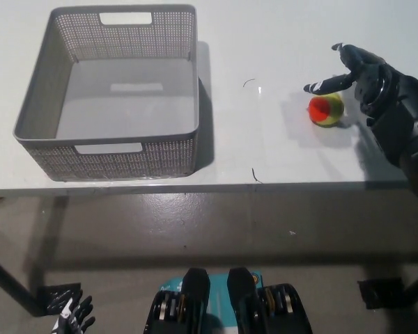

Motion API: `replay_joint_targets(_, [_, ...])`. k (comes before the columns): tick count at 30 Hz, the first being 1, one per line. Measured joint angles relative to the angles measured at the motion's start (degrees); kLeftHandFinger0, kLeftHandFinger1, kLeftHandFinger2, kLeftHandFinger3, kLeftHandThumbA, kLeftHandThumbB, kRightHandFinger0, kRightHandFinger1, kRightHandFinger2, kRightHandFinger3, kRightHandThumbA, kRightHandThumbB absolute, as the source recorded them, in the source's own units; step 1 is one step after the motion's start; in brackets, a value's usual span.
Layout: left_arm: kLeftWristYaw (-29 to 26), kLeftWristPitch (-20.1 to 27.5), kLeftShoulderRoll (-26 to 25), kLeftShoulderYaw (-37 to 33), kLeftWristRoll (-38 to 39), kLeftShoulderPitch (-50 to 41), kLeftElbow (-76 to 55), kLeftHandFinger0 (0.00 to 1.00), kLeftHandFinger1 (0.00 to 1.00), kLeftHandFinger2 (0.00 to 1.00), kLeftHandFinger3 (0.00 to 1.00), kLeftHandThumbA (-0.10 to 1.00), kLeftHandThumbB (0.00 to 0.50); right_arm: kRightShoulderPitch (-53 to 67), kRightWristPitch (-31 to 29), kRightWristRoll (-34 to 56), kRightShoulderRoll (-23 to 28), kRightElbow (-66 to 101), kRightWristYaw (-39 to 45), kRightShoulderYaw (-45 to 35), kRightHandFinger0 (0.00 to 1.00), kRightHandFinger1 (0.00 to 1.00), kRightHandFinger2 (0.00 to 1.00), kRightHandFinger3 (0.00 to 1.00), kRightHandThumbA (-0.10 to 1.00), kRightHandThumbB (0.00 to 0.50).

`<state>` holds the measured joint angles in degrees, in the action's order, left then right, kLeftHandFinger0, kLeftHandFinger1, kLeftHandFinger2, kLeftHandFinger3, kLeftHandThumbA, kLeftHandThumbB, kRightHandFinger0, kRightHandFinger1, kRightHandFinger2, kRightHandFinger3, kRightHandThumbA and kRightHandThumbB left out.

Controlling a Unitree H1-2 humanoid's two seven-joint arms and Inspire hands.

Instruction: Use the right hand to pick up a tennis ball and put it into a container on the left side

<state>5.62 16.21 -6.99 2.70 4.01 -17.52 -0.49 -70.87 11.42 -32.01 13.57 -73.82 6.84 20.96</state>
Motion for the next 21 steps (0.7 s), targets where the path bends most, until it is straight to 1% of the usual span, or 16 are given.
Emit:
replay_joint_targets(2, [0.0,0.0,0.0,0.0,0.0,0.4,0.0,1.0,1.0,1.0,1.0,0.99,0.207,0.0,-0.1,0.1,0.0,-0.1,-0.2,0.0,1.0,1.0,1.0,1.0,0.82,0.5])
replay_joint_targets(4, [0.0,0.0,-0.1,0.0,0.0,1.0,0.0,1.0,1.0,1.0,1.0,0.99,0.197,0.0,-0.1,0.1,0.0,-0.1,-0.4,0.0,1.0,1.0,1.0,1.0,0.82,0.5])
replay_joint_targets(7, [0.1,0.0,-0.2,0.0,0.0,1.7,0.0,1.0,1.0,1.0,1.0,0.98,0.202,0.0,-0.1,0.2,0.0,-0.1,-0.5,0.0,1.0,1.0,1.0,1.0,0.82,0.5])
replay_joint_targets(9, [0.2,0.0,-0.3,-0.1,0.0,2.0,0.0,1.0,1.0,1.0,1.0,0.98,0.214,0.0,-0.1,0.2,0.0,-0.1,-0.6,0.0,1.0,1.0,1.0,1.0,0.83,0.5])
replay_joint_targets(12, [0.3,0.0,-0.3,-0.1,0.0,2.1,0.0,1.0,1.0,1.0,1.0,0.98,0.214,0.0,-0.2,0.2,0.0,-0.1,-0.8,0.0,1.0,1.0,1.0,1.0,0.84,0.5])
replay_joint_targets(17, [0.3,-0.1,-0.4,-0.1,0.0,2.0,-0.1,1.0,1.0,1.0,1.0,0.99,0.218,0.0,-1.0,0.2,-0.2,-0.8,-1.5,0.0,1.0,1.0,1.0,1.0,0.81,0.5])
replay_joint_targets(21, [0.3,-0.1,-0.6,-0.1,0.0,2.0,-0.2,1.0,1.0,1.0,1.0,0.99,0.224,0.0,-1.3,0.3,-0.7,-1.1,-1.7,0.0,1.0,1.0,1.0,1.0,0.83,0.5])
